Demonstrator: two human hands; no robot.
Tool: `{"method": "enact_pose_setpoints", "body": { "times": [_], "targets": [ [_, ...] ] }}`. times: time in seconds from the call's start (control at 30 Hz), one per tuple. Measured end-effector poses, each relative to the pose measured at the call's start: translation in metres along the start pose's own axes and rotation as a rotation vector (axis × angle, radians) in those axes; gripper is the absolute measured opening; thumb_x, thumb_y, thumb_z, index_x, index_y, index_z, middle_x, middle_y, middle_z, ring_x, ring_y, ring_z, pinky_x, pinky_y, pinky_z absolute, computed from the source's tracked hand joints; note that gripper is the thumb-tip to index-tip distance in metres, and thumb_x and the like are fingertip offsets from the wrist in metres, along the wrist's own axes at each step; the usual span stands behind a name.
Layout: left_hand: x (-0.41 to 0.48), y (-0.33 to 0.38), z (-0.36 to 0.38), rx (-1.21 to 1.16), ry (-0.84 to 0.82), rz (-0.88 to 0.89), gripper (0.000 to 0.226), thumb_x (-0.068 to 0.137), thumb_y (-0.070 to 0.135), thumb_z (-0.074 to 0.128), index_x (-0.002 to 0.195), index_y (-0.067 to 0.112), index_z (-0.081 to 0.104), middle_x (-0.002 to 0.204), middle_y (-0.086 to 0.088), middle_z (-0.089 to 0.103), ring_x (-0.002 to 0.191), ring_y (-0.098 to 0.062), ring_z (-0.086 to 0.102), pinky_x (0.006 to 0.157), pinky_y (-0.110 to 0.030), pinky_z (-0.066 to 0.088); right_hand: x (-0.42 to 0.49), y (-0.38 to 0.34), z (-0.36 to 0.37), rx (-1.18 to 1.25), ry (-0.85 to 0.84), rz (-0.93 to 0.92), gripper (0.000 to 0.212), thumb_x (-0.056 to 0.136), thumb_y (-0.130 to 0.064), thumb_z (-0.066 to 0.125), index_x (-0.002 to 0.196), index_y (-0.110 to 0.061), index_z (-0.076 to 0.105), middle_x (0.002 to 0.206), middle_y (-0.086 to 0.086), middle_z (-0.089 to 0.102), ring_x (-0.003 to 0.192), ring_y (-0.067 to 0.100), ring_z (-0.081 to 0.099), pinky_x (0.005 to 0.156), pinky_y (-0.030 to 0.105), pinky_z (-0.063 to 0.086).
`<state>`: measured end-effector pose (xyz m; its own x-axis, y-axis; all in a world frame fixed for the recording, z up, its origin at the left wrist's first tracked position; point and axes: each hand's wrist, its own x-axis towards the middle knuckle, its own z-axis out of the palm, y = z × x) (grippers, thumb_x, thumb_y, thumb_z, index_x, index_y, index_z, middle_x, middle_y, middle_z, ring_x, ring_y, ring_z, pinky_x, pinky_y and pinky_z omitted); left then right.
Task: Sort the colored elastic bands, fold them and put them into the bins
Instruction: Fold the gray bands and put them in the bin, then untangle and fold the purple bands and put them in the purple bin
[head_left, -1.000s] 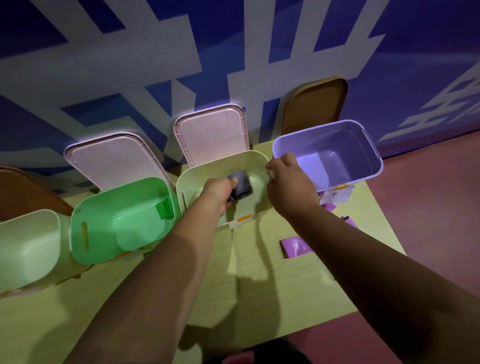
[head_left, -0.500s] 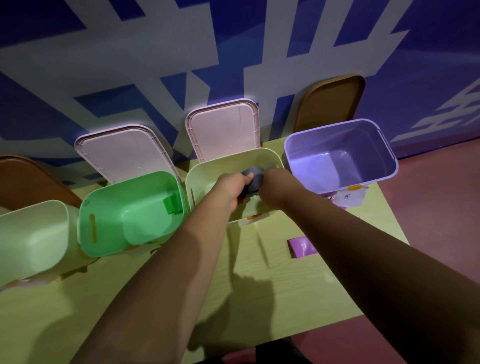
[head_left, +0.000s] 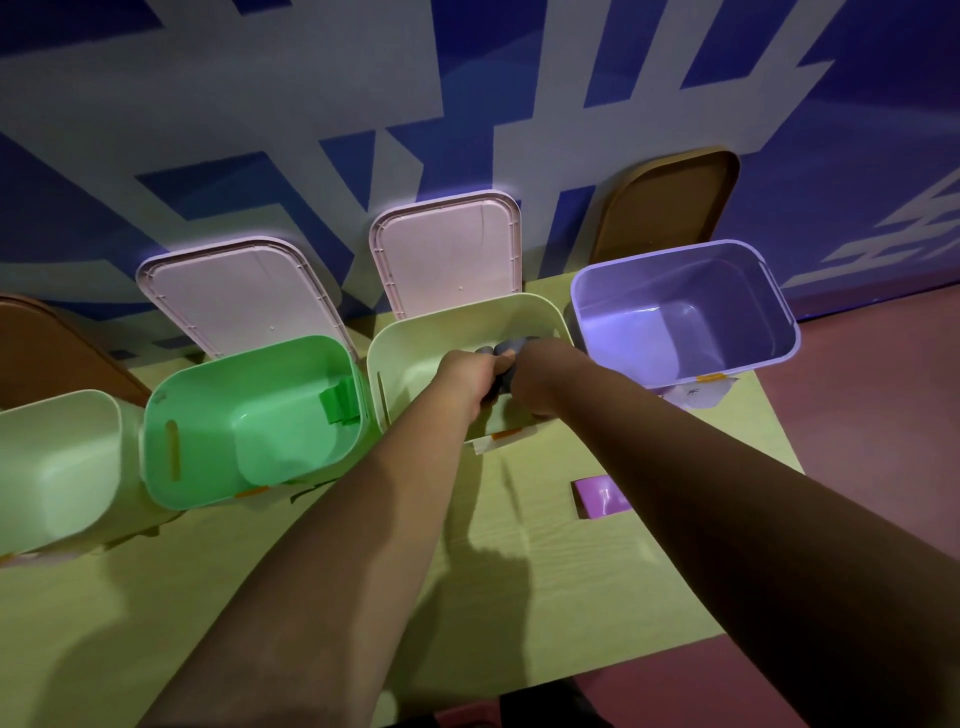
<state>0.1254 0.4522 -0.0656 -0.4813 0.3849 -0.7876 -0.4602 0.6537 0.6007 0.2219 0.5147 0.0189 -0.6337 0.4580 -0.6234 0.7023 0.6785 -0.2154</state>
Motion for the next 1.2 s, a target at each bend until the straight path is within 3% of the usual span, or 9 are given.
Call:
{"method": "enact_pose_setpoints", "body": {
  "times": [0.1, 0.3, 0.5, 0.57, 0.7, 0.8, 0.97, 1.07, 1.2],
  "targets": [
    [0.001, -0.002, 0.002, 0.051, 0.031, -0.017, 0.02, 0.09, 0.02, 0.077, 0.074, 0.015, 0.065, 0.074, -0.011, 0.063, 0.062, -0.025, 0.055, 0.072, -0.036, 0.048, -0.003, -0.001, -0.003, -0.121, -0.039, -0.039, 0.041, 0.107, -0.015, 0.059, 0.148, -0.018, 0.056, 0.132, 0.013, 0.066, 0.117, 0.034, 0.066, 0.087, 0.035, 0.051],
    [-0.007, 0.002, -0.001, 0.131, 0.033, -0.019, 0.023, 0.086, 0.032, 0.086, 0.084, 0.014, 0.072, 0.075, -0.008, 0.068, 0.063, -0.026, 0.059, 0.067, -0.031, 0.05, -0.008, -0.003, -0.01, -0.229, -0.02, -0.071, 0.049, 0.101, -0.009, 0.063, 0.149, -0.015, 0.054, 0.133, 0.014, 0.067, 0.119, 0.035, 0.066, 0.085, 0.033, 0.046],
    [-0.016, 0.009, -0.005, 0.277, 0.068, 0.017, 0.059, 0.071, 0.056, 0.085, 0.1, 0.006, 0.077, 0.088, -0.012, 0.079, 0.075, -0.031, 0.073, 0.072, -0.035, 0.059, 0.001, -0.007, -0.008, -0.178, -0.052, 0.023, 0.038, 0.098, -0.014, 0.067, 0.136, -0.017, 0.066, 0.1, 0.008, 0.065, 0.091, 0.031, 0.059, 0.081, 0.036, 0.051],
    [-0.022, 0.014, -0.01, 0.366, 0.082, 0.044, 0.064, 0.072, 0.062, 0.084, 0.1, 0.005, 0.076, 0.086, -0.011, 0.077, 0.079, -0.032, 0.073, 0.075, -0.036, 0.06, 0.0, -0.007, -0.007, -0.113, -0.031, 0.052, 0.032, 0.098, -0.022, 0.068, 0.13, -0.019, 0.067, 0.101, 0.007, 0.067, 0.087, 0.029, 0.06, 0.081, 0.035, 0.051],
    [-0.039, 0.019, -0.031, 0.44, 0.126, 0.111, 0.045, 0.097, 0.047, 0.071, 0.114, 0.005, 0.072, 0.108, -0.016, 0.074, 0.103, -0.037, 0.071, 0.08, -0.035, 0.051, -0.016, -0.01, -0.017, -0.067, 0.075, 0.199, 0.04, 0.11, -0.022, 0.053, 0.144, -0.003, 0.061, 0.137, 0.019, 0.064, 0.129, 0.039, 0.062, 0.104, 0.042, 0.051],
    [-0.053, 0.019, -0.05, 0.393, 0.118, 0.144, 0.032, 0.098, 0.03, 0.07, 0.116, 0.004, 0.068, 0.117, -0.019, 0.073, 0.107, -0.038, 0.072, 0.094, -0.042, 0.061, -0.028, -0.003, -0.018, -0.095, 0.207, 0.234, 0.031, 0.105, -0.016, 0.054, 0.125, 0.001, 0.069, 0.124, 0.019, 0.069, 0.117, 0.039, 0.066, 0.081, 0.037, 0.047],
    [-0.083, 0.02, -0.074, 0.213, -0.033, 0.155, 0.016, 0.104, 0.014, 0.061, 0.115, 0.003, 0.067, 0.118, -0.011, 0.075, 0.095, -0.025, 0.075, 0.088, -0.039, 0.063, -0.06, -0.005, -0.012, 0.257, 0.403, 0.271, 0.031, 0.1, -0.007, 0.047, 0.114, -0.005, 0.074, 0.119, 0.013, 0.073, 0.108, 0.034, 0.07, 0.077, 0.032, 0.045],
    [-0.109, 0.018, -0.085, 0.162, -0.113, 0.181, 0.008, 0.105, 0.01, 0.058, 0.102, 0.008, 0.065, 0.109, -0.01, 0.076, 0.088, -0.026, 0.07, 0.081, -0.038, 0.058, -0.087, -0.014, -0.01, 0.558, 0.523, 0.289, 0.028, 0.101, -0.01, 0.054, 0.117, -0.006, 0.076, 0.116, 0.016, 0.073, 0.109, 0.036, 0.069, 0.086, 0.037, 0.054],
    [-0.135, 0.01, -0.096, 0.115, -0.167, 0.266, 0.009, 0.105, 0.012, 0.06, 0.106, 0.009, 0.069, 0.101, -0.009, 0.077, 0.08, -0.022, 0.07, 0.068, -0.033, 0.057, -0.114, -0.025, 0.003, 0.696, 0.546, 0.323, 0.027, 0.096, -0.009, 0.057, 0.115, -0.006, 0.076, 0.111, 0.019, 0.076, 0.105, 0.04, 0.073, 0.093, 0.05, 0.063]
  ]
}}
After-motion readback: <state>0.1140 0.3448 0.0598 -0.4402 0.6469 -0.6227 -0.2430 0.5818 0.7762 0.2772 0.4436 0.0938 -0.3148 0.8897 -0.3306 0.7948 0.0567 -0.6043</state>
